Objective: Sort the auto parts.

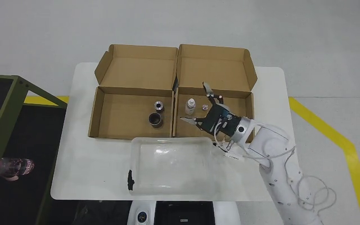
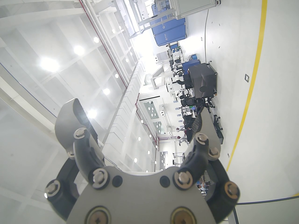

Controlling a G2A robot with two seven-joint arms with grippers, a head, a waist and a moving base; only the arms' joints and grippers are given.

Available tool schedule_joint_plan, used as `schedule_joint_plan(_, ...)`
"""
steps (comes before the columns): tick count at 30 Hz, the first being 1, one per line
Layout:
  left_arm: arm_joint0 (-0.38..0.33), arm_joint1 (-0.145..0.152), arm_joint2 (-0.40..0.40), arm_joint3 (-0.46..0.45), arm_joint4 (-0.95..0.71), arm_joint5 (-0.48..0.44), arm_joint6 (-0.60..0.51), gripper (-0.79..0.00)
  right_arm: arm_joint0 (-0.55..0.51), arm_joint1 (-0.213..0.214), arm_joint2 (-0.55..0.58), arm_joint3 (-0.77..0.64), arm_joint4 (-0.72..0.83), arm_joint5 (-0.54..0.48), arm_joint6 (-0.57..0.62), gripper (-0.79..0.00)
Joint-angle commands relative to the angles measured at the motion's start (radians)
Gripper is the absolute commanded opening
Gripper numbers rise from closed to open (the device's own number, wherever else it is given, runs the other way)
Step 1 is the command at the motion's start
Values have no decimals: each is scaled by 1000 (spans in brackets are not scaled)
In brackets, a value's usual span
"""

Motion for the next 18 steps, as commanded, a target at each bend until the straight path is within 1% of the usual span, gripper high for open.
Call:
schedule_joint_plan(1, 0, 0, 0, 0, 0, 0, 0, 0, -58, 6, 35, -27, -9, 26, -29, -31)
schedule_joint_plan(2, 0, 0, 0, 0, 0, 0, 0, 0, -75, 8, 47, -33, -12, 35, -39, -15)
schedule_joint_plan(6, 0, 0, 0, 0, 0, 0, 0, 0, -179, 18, 114, -74, -29, 91, -108, 0)
schedule_joint_plan(12, 0, 0, 0, 0, 0, 0, 0, 0, -312, 31, 205, -114, -59, 135, -195, 0)
schedule_joint_plan(18, 0, 0, 0, 0, 0, 0, 0, 0, -428, 38, 276, -138, -34, 182, -265, 0)
